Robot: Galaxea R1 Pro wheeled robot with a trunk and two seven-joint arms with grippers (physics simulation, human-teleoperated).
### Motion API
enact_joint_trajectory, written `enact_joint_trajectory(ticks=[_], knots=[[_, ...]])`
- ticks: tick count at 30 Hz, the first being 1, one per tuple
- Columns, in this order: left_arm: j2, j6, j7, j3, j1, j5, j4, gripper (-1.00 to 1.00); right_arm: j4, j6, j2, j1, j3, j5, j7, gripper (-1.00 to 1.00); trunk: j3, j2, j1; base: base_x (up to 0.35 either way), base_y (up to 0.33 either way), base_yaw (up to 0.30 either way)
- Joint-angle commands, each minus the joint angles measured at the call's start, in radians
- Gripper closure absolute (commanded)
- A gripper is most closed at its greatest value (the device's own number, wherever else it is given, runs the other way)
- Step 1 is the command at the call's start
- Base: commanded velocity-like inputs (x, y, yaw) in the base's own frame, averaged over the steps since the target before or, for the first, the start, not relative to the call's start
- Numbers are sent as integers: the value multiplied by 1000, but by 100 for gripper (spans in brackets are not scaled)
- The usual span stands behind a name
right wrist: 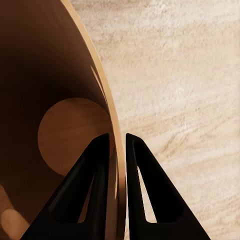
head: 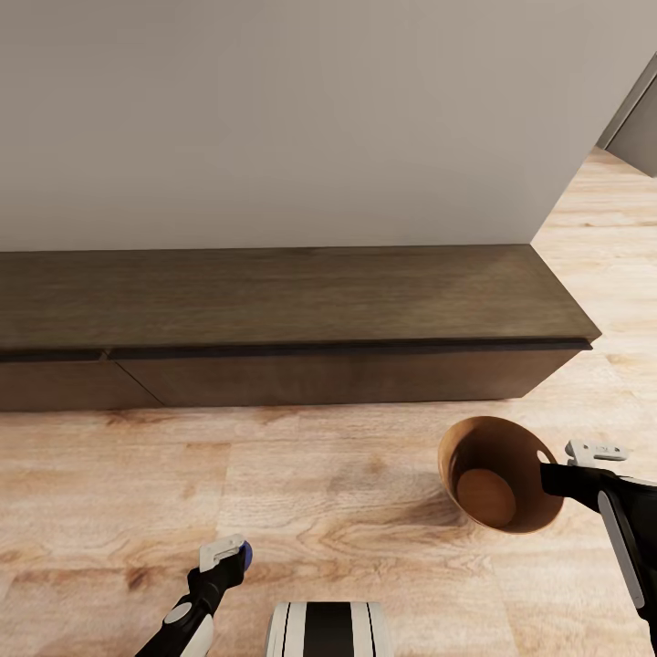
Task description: Put the three can of soda from the living room inside the tash can in the kitchen.
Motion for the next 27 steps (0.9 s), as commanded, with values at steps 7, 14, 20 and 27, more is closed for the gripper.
enact_joint_trajectory(ticks=[7, 14, 20, 27], knots=[[0, 0, 1, 0, 0, -1, 0, 100, 0, 0, 0, 0, 0, -7, 5, 100, 7, 7, -4, 0, 0, 0], [0, 0, 1, 1, 0, -1, -1, 100, 0, 0, 0, 0, 0, -7, 5, 100, 29, 56, -31, 0, 0, 0], [0, 0, 1, 1, 0, -1, -1, 100, 0, 0, 1, 0, 0, -7, 5, 100, 48, 98, -54, 0, 0, 0], [0, 0, 1, 1, 0, -1, -1, 100, 0, 0, 1, -1, 0, -7, 5, 100, 70, 147, -81, 0, 0, 0]])
